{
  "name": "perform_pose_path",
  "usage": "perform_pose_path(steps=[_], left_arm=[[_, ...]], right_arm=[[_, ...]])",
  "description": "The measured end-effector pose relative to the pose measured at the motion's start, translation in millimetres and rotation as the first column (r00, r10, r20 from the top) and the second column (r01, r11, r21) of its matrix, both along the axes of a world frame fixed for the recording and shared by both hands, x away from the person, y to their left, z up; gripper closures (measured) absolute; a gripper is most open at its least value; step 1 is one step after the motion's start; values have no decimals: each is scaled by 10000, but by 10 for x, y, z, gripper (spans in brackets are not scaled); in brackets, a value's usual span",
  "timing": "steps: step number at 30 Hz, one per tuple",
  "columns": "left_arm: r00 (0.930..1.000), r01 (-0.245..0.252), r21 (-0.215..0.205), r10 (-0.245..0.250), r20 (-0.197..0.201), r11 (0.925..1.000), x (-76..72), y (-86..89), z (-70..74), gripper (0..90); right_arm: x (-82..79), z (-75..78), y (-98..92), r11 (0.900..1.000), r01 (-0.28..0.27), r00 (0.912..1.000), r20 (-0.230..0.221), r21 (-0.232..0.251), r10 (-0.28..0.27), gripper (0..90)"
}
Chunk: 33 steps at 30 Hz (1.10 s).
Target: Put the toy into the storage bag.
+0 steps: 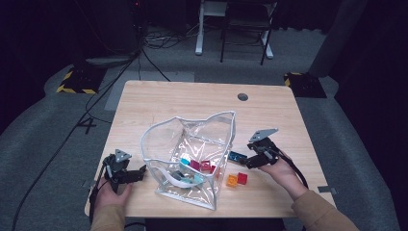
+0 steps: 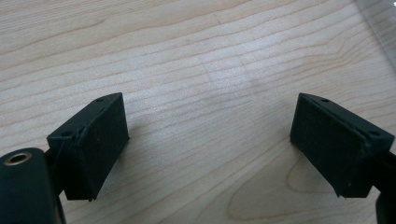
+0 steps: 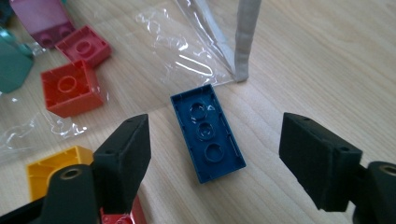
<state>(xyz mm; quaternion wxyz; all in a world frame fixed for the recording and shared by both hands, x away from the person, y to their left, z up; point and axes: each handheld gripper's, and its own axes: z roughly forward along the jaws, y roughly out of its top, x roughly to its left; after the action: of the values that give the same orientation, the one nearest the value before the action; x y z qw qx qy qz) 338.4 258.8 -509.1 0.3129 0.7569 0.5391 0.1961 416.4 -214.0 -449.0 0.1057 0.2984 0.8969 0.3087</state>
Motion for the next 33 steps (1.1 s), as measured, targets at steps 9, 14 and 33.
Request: perform_pose_path(steps=[9,14,33], left_arm=[[10000,-17,-15,17,4,10000,0,-1,0,117],[10000,-24,-12,24,6,10000,0,-2,0,117],[10000,-22,-1,22,-3,10000,-1,-2,1,117]], right_arm=[[83,-156,61,9983,-255,9979,-608,-529,223,345],[100,-225,92,9964,-456,9959,-807,-720,398,412],[-11,104,-14,9979,-629,9903,-1252,-129,608,589]])
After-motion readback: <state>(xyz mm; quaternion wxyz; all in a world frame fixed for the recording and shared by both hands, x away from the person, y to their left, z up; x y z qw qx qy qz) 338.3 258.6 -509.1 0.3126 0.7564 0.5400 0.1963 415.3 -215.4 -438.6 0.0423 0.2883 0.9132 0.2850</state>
